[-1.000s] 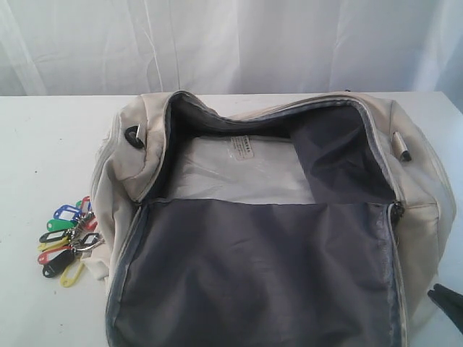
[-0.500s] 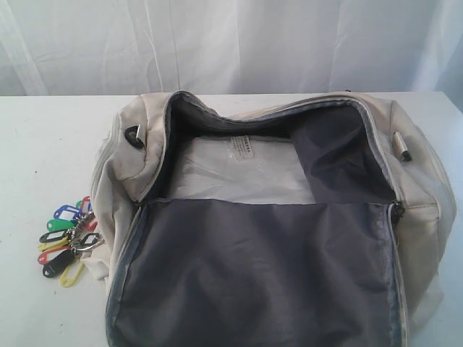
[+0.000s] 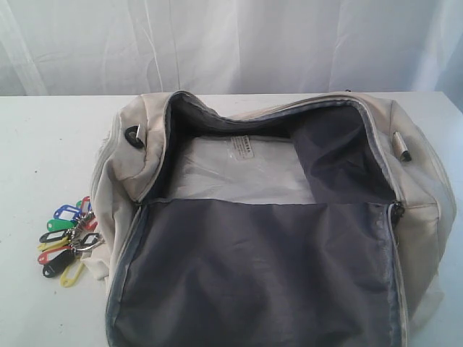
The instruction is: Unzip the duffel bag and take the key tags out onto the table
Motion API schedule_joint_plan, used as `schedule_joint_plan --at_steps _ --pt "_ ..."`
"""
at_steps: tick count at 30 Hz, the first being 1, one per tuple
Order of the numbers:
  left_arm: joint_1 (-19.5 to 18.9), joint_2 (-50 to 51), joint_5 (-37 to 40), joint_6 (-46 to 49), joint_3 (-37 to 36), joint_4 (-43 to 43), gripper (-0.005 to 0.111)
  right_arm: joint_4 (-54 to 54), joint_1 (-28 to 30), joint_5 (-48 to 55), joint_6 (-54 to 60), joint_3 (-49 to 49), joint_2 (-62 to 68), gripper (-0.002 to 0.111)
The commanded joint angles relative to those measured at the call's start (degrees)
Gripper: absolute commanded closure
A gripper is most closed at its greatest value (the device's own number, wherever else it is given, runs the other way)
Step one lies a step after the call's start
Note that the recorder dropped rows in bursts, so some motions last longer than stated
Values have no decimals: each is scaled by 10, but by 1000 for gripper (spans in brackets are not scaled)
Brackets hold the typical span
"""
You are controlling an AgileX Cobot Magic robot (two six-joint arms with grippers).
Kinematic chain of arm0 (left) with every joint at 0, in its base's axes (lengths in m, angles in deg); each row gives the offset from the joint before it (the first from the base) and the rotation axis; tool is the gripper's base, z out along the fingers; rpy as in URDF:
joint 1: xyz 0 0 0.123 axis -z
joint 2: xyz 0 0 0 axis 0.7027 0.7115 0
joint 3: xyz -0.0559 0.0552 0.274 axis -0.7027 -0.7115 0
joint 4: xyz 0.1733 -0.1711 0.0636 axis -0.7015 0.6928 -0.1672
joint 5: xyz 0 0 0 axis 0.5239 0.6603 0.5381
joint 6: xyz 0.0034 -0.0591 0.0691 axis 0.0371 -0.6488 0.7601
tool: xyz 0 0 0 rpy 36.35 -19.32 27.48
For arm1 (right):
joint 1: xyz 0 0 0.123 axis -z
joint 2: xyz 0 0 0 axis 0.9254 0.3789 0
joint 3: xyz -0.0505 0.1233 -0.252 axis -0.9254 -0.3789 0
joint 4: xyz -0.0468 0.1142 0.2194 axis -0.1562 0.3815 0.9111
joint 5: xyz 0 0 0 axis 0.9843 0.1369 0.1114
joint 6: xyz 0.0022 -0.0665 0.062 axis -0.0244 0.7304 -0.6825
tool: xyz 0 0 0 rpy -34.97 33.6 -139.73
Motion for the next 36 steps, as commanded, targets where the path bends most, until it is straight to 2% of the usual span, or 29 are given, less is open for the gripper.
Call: schedule_joint_plan --at_steps 1,13,15,19,22,33,36 --pt "5 -3 0 -1 -3 2 107 -15 4 -5 -2 -3 -3 108" --pt "5 -3 0 -1 -3 2 107 -13 4 -5 -19 -3 -3 108" --pt "5 -3 0 -1 -3 2 107 -13 4 -5 -114 -3 -3 108" --pt "5 -3 0 -1 -3 2 107 -13 4 -5 -442 -3 -3 108" --pt "5 -3 0 -1 -3 2 107 -13 4 -5 -591 -3 -3 108" --pt "5 -3 0 -1 -3 2 107 -13 4 -5 -604 -3 -3 108" --pt "5 -3 0 -1 -3 2 107 -13 4 -3 -537 -3 -3 108"
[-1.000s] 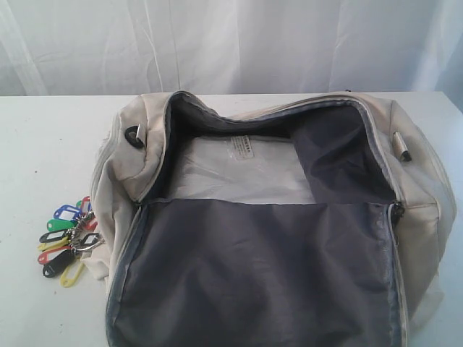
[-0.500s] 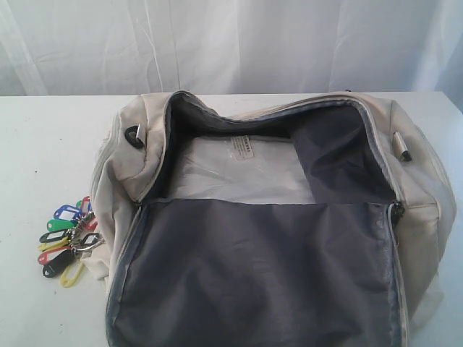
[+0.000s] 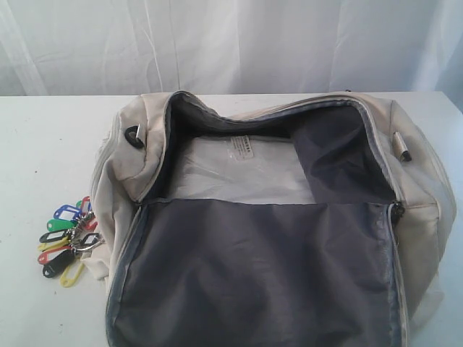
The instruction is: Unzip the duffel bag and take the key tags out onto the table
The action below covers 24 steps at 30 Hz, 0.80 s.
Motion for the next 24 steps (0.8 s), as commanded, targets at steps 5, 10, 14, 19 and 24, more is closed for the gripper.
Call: schedule_joint_plan --at_steps 5,10,14,19,24 --pt "5 -3 0 -1 -3 2 107 -1 4 -3 105 -3 -3 108" --pt "5 -3 0 -1 -3 2 107 -1 4 -2 105 -3 -3 108" --pt "4 -3 0 -1 -3 2 107 16 4 -1 105 -3 -3 108" --pt "3 -3 0 -1 -3 2 107 70 4 2 105 -3 -3 108" --pt "3 -3 0 -1 -3 5 107 68 4 3 105 -3 -3 108"
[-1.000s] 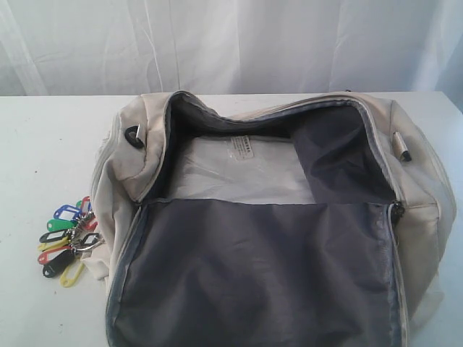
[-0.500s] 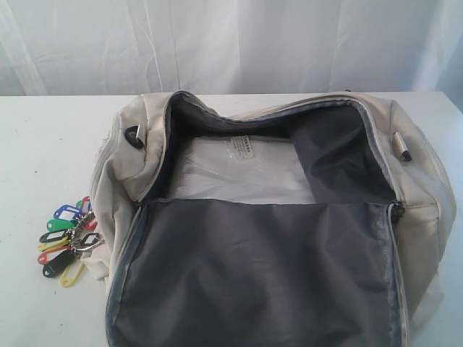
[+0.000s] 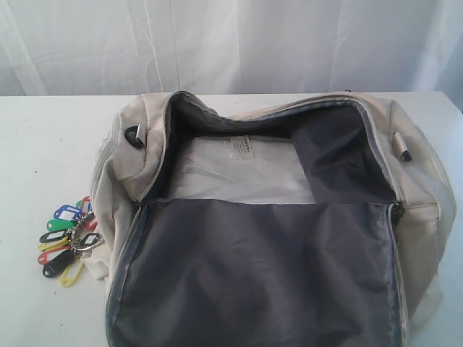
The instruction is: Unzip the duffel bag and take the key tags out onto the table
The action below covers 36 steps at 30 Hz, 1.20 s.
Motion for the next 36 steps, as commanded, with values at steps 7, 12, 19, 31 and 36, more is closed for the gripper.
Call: schedule_joint_plan --at_steps 7,12,19,31,36 --pt "-26 -3 0 -1 -3 5 107 -1 -13 0 4 -3 -3 108" --pt "-26 -3 0 -1 -3 5 107 -2 -13 0 4 -3 -3 108" --pt "-50 -3 0 -1 -3 5 107 -3 -12 0 4 -3 -3 108" --pt "-50 -3 0 -1 -3 5 107 -22 -12 0 4 -3 -3 108" --pt "-50 -3 0 -1 -3 5 107 -52 -12 -2 0 -3 -3 108"
